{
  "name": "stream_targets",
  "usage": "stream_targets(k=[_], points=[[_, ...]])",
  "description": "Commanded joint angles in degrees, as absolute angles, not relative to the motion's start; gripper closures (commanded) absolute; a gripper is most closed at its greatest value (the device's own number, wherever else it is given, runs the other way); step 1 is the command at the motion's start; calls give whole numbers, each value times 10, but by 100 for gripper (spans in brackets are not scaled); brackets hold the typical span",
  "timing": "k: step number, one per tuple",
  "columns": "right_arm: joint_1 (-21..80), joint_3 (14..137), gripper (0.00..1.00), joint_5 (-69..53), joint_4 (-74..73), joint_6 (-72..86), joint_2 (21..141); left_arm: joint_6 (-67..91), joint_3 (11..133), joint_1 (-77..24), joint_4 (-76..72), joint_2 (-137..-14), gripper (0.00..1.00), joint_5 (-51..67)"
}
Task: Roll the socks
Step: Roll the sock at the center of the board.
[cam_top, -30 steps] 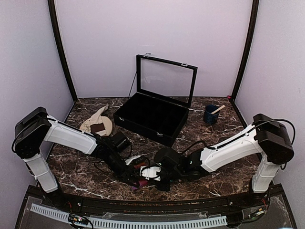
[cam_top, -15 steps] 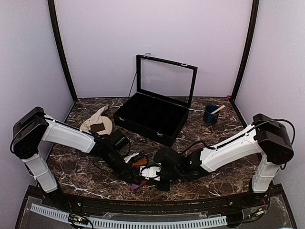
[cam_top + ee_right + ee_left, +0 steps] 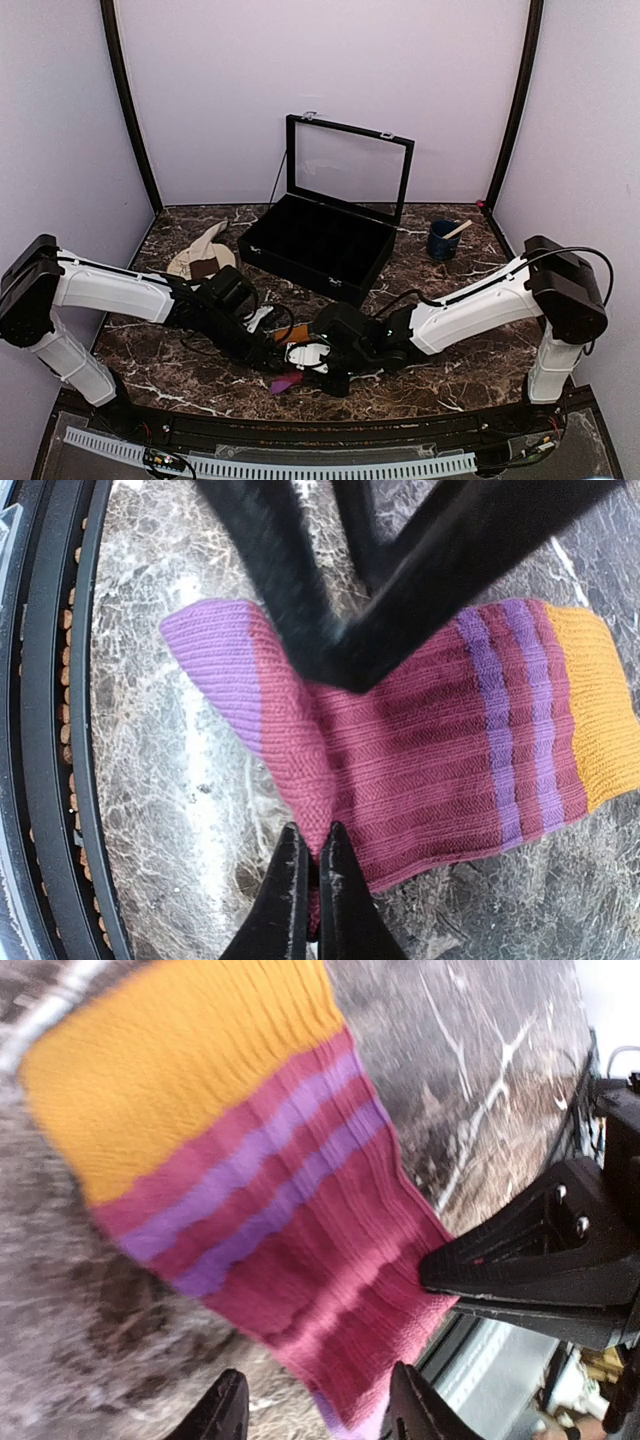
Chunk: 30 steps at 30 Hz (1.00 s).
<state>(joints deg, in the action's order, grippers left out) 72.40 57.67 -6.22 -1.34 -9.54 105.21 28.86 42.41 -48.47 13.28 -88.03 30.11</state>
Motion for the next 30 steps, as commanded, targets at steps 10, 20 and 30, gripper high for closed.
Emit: stream_targets(k=[10,20,30], points=[[686,700,100,-178,-163,-63,1113,387,357,-482,64,-728,52,112],[649,774,100,-276,-248,-21,1150,405,323,-534,60,-681,62,-5],[621,845,100,-348,-315,18,1189,395,286,-606,19,-627,69,-89]])
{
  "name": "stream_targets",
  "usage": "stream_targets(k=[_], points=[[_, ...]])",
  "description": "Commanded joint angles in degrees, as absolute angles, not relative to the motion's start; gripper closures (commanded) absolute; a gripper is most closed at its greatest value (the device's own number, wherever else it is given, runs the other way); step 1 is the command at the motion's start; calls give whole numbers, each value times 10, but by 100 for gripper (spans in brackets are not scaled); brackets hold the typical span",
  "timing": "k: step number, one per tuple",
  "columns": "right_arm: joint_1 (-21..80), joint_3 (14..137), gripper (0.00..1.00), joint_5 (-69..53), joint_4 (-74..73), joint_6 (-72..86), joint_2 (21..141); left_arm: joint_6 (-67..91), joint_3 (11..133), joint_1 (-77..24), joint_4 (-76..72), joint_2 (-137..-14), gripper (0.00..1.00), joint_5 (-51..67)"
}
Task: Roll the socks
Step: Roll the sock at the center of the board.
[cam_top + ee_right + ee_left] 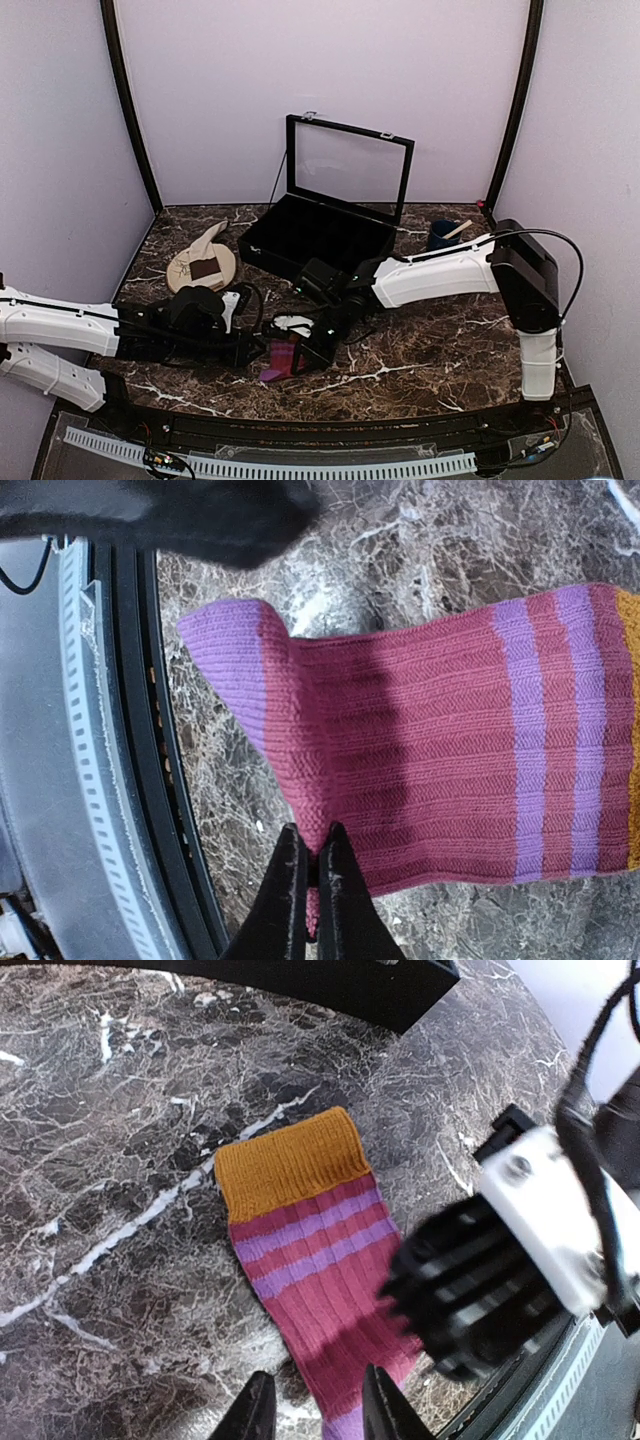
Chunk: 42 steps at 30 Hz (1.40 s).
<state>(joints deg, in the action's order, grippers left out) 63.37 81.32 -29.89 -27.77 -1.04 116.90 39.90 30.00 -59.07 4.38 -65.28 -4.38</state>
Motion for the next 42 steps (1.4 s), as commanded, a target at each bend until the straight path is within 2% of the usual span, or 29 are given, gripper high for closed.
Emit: stream_targets(k=[1,11,25,34,42], points=[[617,849,100,-355,-320,23,1194,393,284,-610,17,-623,69,-93],[596,851,100,-388,-334,80,1223,362,305,-663,22,-637,76,-114],[585,881,100,-392,-362,100,1251,311,385,-749,82,-744,82,-140],[580,882,100,-393,-369,95,1252,317,400,-767,128,-782,67,-181],[579,891,100,-398,-379,86,1259,294,408,-767,137,-801,64,-194]])
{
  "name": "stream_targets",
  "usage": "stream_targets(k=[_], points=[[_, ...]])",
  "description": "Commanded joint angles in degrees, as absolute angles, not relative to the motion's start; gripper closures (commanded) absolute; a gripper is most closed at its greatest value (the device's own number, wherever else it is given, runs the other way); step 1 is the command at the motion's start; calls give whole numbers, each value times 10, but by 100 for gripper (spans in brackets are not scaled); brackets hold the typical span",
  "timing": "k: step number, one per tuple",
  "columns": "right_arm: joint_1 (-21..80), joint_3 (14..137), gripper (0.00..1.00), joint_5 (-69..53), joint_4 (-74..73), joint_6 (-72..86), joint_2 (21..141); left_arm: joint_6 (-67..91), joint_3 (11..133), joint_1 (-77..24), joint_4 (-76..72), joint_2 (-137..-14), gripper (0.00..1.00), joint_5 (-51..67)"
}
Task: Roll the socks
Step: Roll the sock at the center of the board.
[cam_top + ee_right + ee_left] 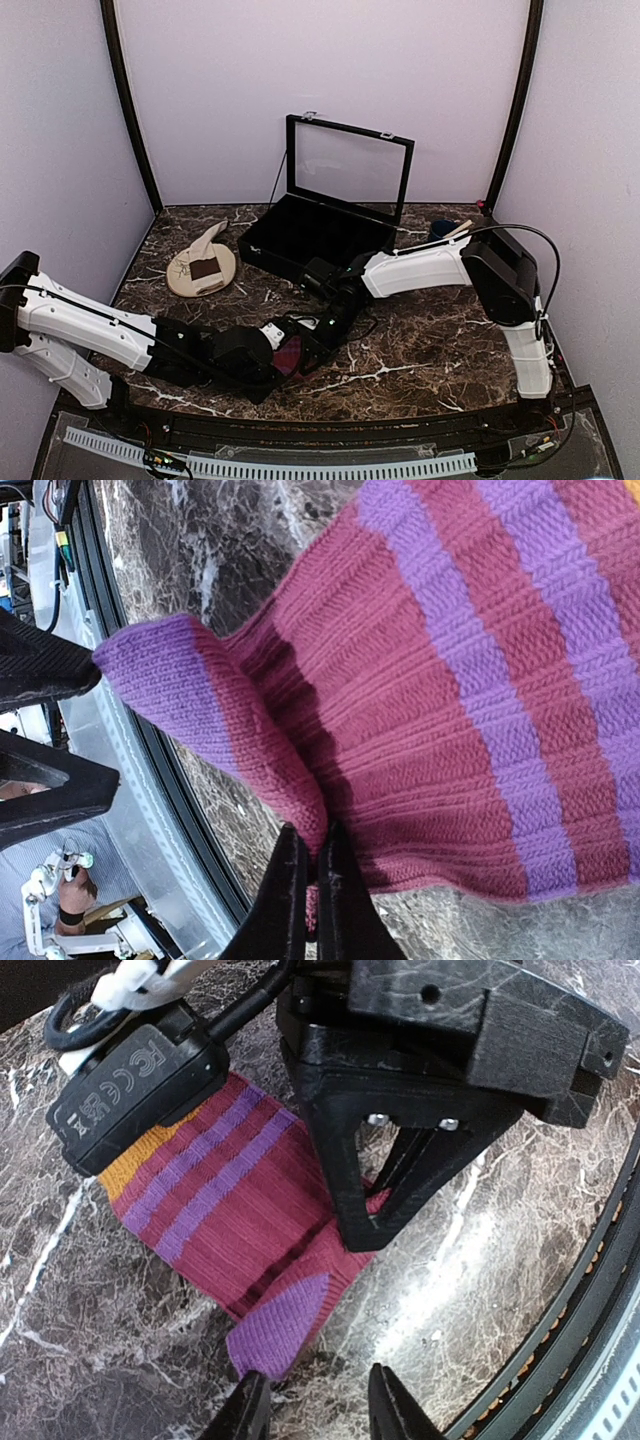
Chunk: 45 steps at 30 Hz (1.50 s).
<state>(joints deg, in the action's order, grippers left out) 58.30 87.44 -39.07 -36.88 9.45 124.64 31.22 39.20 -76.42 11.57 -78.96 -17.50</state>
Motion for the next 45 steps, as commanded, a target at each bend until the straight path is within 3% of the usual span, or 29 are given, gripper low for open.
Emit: stream_targets(k=[1,45], points=[[579,891,100,-399,-380,85,1260,291,409,-767,137,-804,63,-195],[579,901,97,-399,-389,91,1273,275,442,-766,145,-924,67,-258]])
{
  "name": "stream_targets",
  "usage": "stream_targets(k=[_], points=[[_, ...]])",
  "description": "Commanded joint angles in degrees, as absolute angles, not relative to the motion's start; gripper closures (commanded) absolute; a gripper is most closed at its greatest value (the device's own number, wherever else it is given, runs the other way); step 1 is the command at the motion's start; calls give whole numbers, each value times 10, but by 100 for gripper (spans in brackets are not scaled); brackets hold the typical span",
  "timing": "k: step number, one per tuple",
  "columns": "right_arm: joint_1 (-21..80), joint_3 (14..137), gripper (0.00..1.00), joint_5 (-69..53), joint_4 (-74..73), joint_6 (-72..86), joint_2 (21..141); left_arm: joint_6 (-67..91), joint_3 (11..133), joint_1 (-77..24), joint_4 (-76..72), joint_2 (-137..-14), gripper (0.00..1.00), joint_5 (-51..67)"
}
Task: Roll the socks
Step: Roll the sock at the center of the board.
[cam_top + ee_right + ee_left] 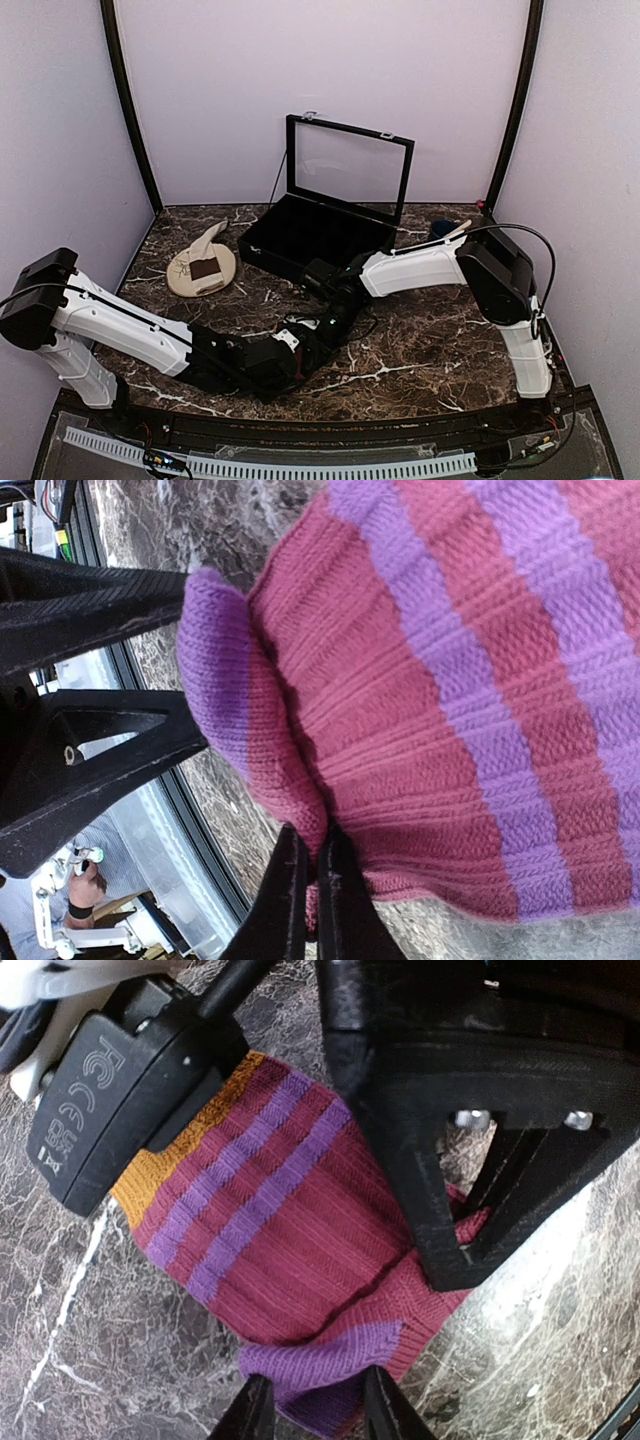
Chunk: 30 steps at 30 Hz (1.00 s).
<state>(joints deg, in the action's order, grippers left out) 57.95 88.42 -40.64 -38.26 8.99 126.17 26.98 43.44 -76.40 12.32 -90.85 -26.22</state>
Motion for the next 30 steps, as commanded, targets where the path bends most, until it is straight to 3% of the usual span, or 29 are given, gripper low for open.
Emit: stream_targets(k=[1,12,30], points=[[578,902,96,-397,-390,91,1273,278,441,-765,146,-925,68,-256],[570,895,81,-384,-375,104,1263,299,425,-752,148,-929,71,-216],[547,841,74,-377,-310,147,1220,320,396,-712,144,-922,71,-138]])
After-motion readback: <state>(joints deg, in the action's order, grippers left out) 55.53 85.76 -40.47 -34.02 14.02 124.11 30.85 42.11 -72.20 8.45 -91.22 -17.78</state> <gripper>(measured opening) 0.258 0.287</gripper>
